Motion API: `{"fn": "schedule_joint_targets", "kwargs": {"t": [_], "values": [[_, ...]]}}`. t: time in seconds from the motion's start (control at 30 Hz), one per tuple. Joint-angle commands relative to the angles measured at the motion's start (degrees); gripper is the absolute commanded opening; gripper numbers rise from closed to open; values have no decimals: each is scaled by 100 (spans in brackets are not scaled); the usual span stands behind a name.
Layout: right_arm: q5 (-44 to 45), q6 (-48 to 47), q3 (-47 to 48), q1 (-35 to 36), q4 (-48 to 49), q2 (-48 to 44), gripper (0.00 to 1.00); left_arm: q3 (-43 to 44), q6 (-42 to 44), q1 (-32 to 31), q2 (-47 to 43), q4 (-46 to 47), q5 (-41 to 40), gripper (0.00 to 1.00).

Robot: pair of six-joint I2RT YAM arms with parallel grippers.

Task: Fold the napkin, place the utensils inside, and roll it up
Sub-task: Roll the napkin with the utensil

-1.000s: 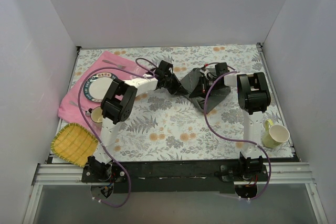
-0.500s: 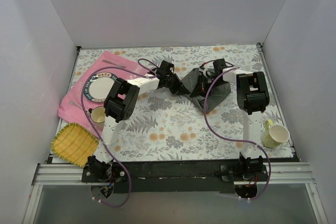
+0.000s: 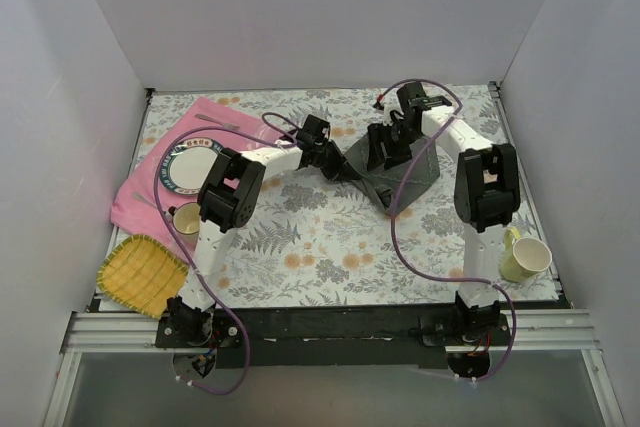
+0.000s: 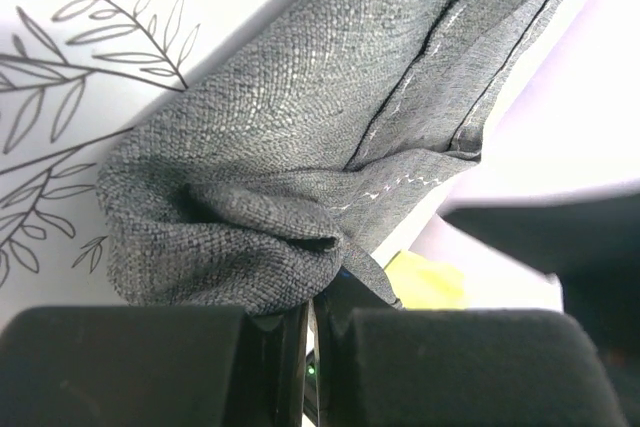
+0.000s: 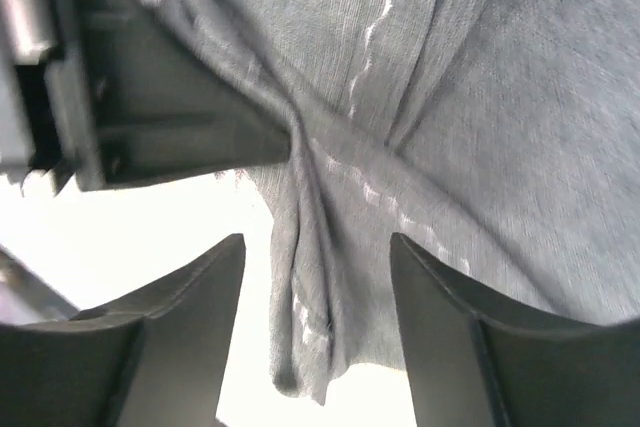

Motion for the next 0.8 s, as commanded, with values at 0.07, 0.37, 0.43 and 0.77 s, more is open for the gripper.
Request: {"fn": "schedule_joint_targets", "kwargs": {"t": [0.07, 0.37, 0.43, 0.77], "values": [[1590, -537, -1208, 656, 362, -1363, 74, 17, 201, 116, 492, -1017, -441, 0], [2970, -809, -1809, 1333, 837, -1637, 80, 105, 148, 116, 501, -1079, -309, 0], [3381, -871, -1818, 1465, 847, -1584, 79, 131, 131, 108, 501, -1070, -283, 0], [3463, -783, -2011, 1685, 970, -1504, 70, 324, 43, 108, 536, -1114, -230, 0]]}}
